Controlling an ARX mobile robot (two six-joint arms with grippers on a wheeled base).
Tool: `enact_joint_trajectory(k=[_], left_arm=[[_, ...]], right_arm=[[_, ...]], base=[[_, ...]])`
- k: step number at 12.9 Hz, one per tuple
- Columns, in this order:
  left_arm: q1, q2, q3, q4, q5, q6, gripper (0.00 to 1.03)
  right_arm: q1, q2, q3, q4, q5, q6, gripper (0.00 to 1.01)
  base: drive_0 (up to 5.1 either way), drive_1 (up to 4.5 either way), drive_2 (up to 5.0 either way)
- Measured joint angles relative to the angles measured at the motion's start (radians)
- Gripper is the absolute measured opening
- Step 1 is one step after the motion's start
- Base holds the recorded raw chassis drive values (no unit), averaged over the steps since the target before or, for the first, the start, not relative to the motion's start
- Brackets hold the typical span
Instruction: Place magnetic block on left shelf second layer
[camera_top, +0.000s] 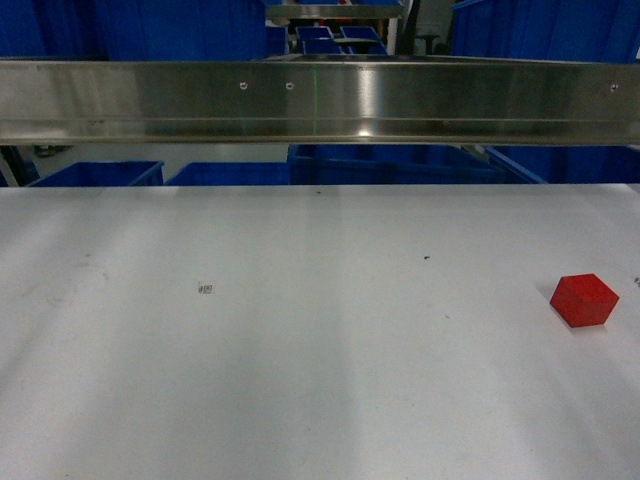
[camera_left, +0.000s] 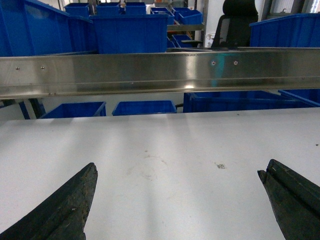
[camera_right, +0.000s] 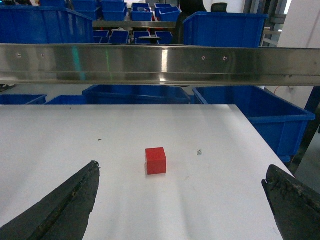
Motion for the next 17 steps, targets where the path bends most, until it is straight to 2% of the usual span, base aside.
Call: enact_joint_trajectory(k=[11, 12, 13, 14, 15, 16, 17], left_arm=[[0.0, 0.0, 0.0, 0.0, 0.0, 0.0, 0.98], [0.0, 0.0, 0.0, 0.0, 0.0, 0.0, 0.98], [0.0, 0.0, 0.0, 0.001, 0.0, 0.0, 0.98], [0.0, 0.0, 0.0, -0.002, -0.002, 0.0, 0.98], [0.0, 0.0, 0.0, 0.002, 0.0, 0.0, 0.98], [0.0, 0.0, 0.0, 0.0, 0.0, 0.0, 0.98], [0.0, 0.0, 0.0, 0.0, 0.0, 0.0, 0.98]], right_arm=[[0.0, 0.001, 0.0, 0.0, -0.001, 0.0, 0.98], [-0.047, 0.077, 0.019, 0.004, -0.086, 0.024, 0.98], [-0.102, 0.286, 0.082, 0.044, -0.182, 0.08, 0.98], [-0.058, 0.502, 0.169, 0.138, -0.218, 0.129, 0.98], [0.009, 0.691, 0.261, 0.254, -0.216, 0.14, 0.98], [0.06, 0.915, 0.377, 0.386, -0.188, 0.142, 0.98], [0.08, 1.13, 0.494, 0.471, -0.191, 0.138, 0.98]], base=[[0.0, 0.0, 0.0], [0.0, 0.0, 0.0], [0.0, 0.0, 0.0], [0.0, 0.0, 0.0], [0.0, 0.0, 0.0], [0.0, 0.0, 0.0], [0.0, 0.0, 0.0]])
